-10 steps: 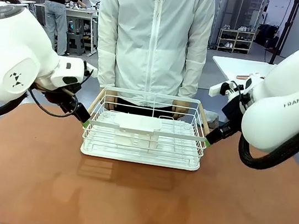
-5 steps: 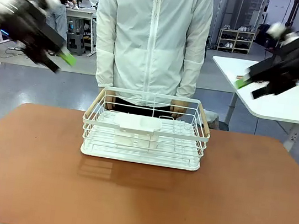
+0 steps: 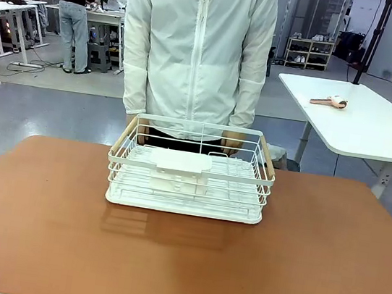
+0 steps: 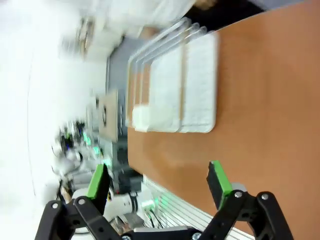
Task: Clean the table.
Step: Pick up the Lint Roller when the human hands it over.
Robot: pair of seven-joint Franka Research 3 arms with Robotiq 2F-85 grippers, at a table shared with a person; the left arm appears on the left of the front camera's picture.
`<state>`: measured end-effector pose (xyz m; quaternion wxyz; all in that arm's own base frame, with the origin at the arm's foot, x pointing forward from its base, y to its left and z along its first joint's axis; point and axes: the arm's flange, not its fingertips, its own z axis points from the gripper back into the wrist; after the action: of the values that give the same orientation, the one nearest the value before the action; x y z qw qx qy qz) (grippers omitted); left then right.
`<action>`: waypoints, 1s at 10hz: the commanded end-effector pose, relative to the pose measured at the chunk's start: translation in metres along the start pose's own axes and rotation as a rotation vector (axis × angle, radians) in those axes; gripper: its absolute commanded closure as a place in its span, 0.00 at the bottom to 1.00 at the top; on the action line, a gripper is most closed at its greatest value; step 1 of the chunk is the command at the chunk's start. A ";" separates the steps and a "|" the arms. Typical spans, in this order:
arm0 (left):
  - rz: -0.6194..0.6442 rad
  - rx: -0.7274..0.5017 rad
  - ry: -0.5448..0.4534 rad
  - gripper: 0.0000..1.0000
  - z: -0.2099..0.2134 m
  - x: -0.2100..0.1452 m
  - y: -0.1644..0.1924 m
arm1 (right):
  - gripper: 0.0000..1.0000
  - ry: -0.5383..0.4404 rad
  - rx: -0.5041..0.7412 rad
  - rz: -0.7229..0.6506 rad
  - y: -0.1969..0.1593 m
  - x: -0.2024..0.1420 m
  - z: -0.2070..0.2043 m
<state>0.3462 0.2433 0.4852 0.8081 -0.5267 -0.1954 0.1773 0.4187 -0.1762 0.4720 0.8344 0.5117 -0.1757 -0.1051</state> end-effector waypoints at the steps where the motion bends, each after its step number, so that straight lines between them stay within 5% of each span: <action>1: 0.182 -0.006 -0.169 0.00 0.017 -0.013 0.026 | 0.00 -0.116 0.000 -0.164 -0.045 0.003 0.025; 3: 0.246 -0.025 -0.241 0.00 0.035 -0.016 0.049 | 0.00 -0.132 -0.040 -0.283 -0.091 -0.001 0.024; 4: 0.234 0.006 -0.181 0.00 0.017 -0.011 0.047 | 0.00 -0.076 -0.047 -0.238 -0.090 0.002 0.002; 5: 0.230 0.003 -0.197 0.00 0.050 -0.016 0.065 | 0.00 -0.138 -0.046 -0.247 -0.101 -0.008 0.049; 10: 0.230 0.003 -0.197 0.00 0.050 -0.016 0.065 | 0.00 -0.138 -0.046 -0.247 -0.101 -0.008 0.049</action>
<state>0.3024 0.2970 0.4398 0.7592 -0.5206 -0.2110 0.3286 0.3928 -0.2626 0.3986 0.8120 0.4991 -0.1662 -0.2528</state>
